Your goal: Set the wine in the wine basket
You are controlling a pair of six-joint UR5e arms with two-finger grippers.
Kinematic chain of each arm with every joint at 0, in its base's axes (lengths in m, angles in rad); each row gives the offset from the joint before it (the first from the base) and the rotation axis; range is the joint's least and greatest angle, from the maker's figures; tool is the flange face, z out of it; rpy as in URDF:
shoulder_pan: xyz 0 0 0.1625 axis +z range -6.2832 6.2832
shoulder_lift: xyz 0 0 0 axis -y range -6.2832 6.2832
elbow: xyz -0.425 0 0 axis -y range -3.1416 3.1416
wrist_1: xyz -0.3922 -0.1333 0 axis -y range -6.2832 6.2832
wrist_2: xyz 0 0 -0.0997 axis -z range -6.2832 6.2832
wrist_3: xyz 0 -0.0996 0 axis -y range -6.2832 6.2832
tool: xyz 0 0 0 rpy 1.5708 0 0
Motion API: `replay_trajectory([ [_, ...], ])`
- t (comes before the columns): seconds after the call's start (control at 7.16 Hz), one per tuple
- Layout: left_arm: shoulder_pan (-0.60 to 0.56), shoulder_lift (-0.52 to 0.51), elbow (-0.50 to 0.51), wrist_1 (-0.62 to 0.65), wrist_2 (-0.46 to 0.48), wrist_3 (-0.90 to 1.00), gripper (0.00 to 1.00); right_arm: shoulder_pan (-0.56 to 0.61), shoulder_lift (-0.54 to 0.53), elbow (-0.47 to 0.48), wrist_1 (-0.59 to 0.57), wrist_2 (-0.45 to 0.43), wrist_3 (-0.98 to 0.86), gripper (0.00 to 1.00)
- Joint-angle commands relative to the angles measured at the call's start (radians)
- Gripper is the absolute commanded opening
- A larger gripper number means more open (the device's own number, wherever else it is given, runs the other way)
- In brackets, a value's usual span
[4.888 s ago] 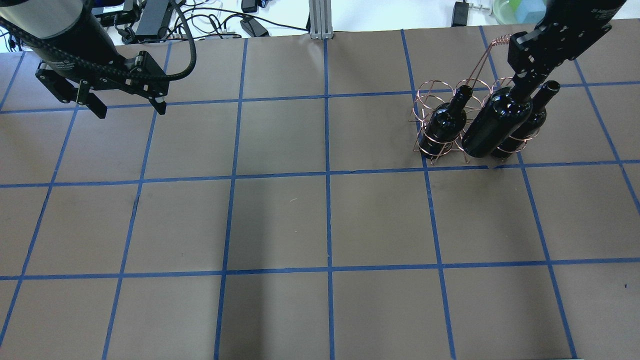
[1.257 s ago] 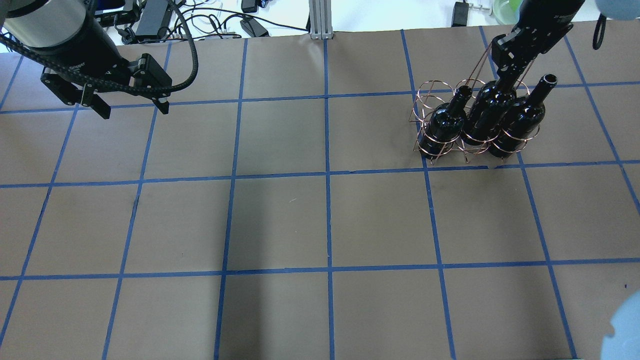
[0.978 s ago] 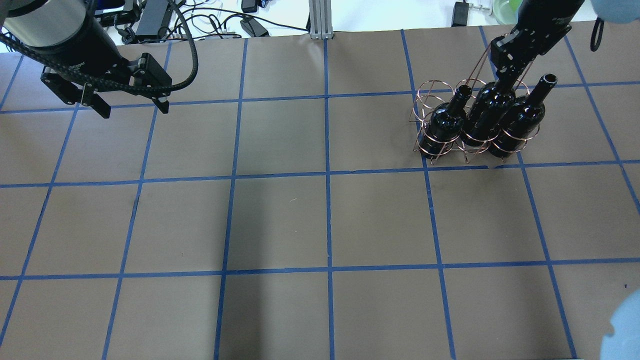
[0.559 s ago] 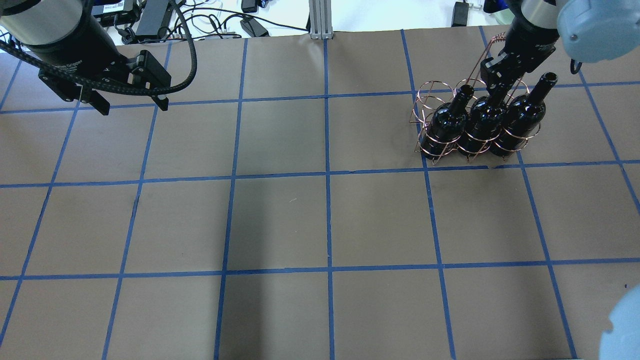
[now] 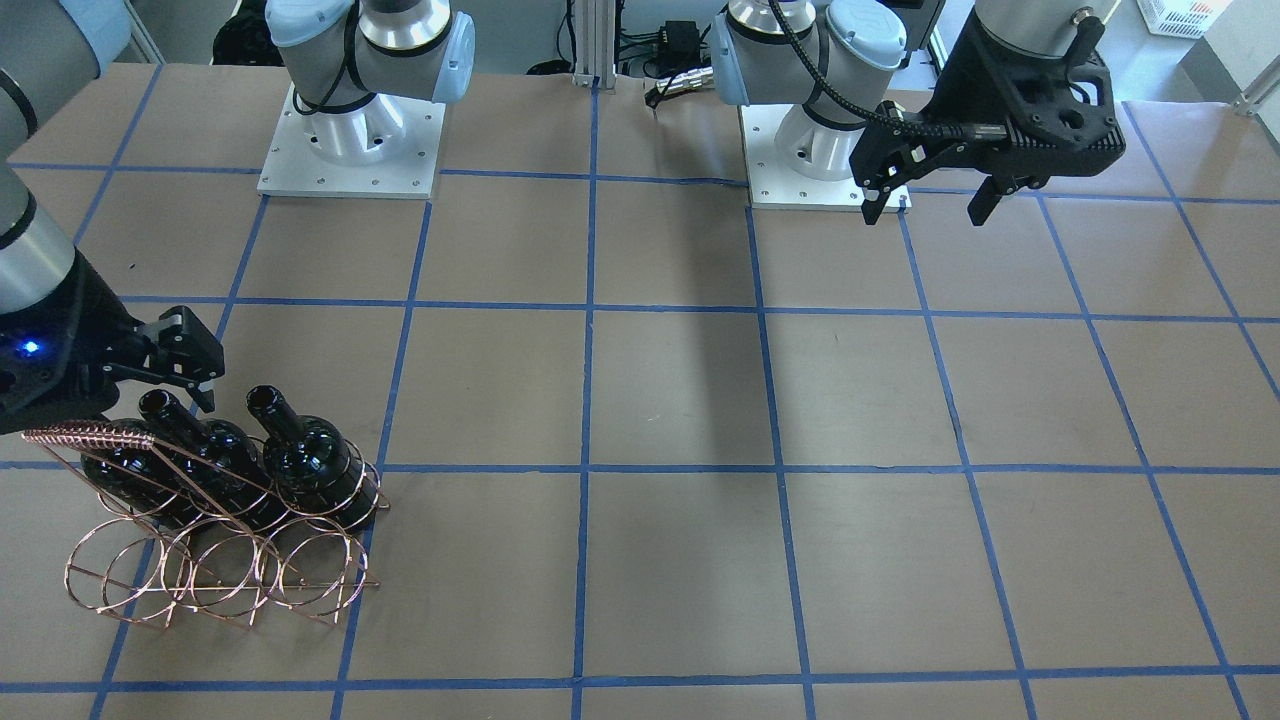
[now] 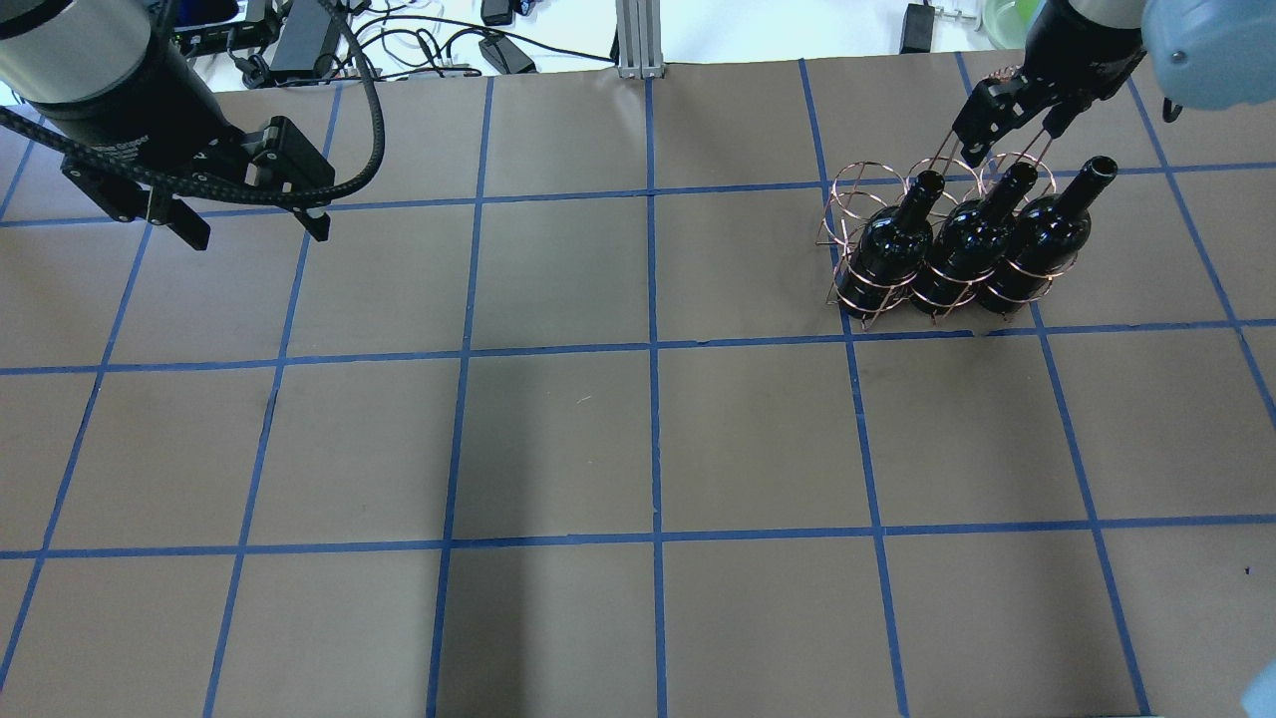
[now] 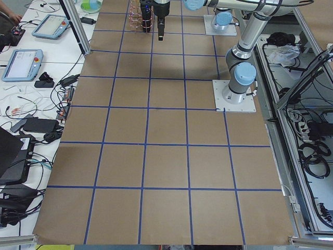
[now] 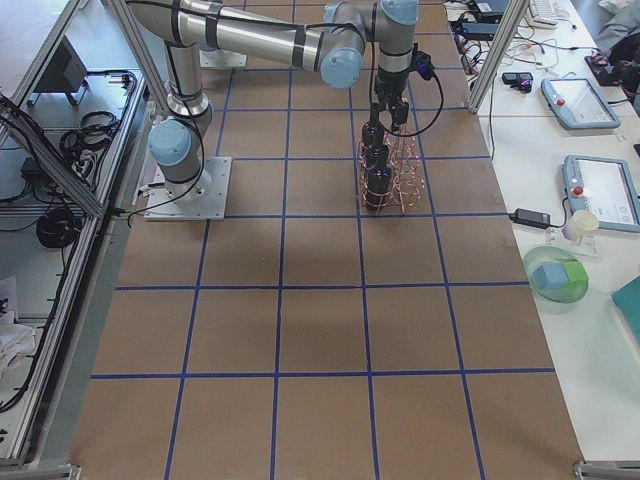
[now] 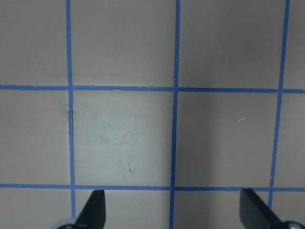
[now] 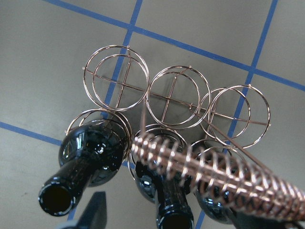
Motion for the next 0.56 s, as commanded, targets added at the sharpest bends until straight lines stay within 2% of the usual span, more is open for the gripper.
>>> replay_trajectory([
  [0.0,0.002,0.001,-0.002,-0.004,0.003,0.000,1.00,0.011,-0.096,-0.024,0.077,0.008,0.010,1.00],
  [0.28,0.001,0.001,-0.004,-0.005,0.008,0.000,1.00,0.050,-0.242,-0.023,0.239,0.007,0.112,1.00],
  [0.42,0.001,0.001,-0.007,-0.005,0.008,0.000,1.00,0.067,-0.276,-0.023,0.276,0.007,0.172,1.00],
])
